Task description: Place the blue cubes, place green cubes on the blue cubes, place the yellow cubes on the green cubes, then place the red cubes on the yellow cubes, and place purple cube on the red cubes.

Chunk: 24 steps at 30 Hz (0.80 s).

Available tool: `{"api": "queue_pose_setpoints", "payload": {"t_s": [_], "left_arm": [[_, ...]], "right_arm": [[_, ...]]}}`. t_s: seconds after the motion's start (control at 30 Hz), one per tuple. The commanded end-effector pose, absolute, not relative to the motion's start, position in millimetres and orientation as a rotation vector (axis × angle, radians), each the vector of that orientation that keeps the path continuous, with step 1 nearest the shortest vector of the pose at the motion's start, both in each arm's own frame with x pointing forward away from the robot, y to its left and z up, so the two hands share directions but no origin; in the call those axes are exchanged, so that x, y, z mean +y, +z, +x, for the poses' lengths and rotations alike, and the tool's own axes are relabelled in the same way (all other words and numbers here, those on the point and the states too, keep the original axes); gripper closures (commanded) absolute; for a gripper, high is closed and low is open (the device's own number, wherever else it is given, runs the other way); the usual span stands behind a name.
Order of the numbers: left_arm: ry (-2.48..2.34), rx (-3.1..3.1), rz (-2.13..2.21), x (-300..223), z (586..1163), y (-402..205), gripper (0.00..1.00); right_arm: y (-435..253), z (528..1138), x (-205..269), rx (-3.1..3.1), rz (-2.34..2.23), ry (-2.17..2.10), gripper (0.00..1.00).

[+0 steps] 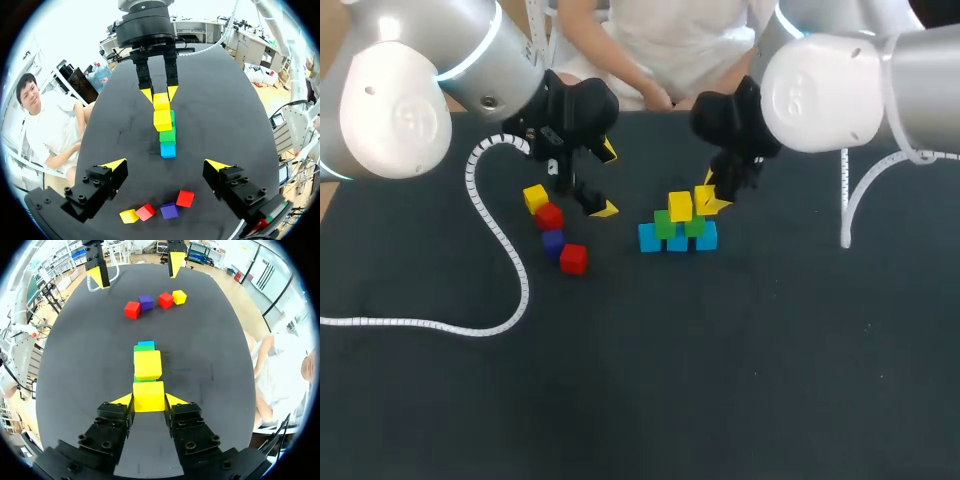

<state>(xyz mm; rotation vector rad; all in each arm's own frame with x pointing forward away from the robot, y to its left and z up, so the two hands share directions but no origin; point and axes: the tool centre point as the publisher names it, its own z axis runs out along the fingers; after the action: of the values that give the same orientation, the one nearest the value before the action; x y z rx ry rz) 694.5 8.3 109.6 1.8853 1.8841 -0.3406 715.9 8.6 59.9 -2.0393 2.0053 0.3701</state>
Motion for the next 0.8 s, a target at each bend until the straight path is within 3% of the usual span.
{"api": "queue_pose_setpoints", "payload": {"t_s": [0.03,0.8], "left_arm": [[-0.341,1.887,1.889,7.6,696.3,109.8,0.0],[-0.341,1.887,1.889,7.6,696.3,109.8,0.0]], "right_arm": [[59.8,718.6,10.3,2.011,-2.045,0.371,1.0],[57.6,716.4,14.0,2.063,-2.052,0.319,1.0]]}}
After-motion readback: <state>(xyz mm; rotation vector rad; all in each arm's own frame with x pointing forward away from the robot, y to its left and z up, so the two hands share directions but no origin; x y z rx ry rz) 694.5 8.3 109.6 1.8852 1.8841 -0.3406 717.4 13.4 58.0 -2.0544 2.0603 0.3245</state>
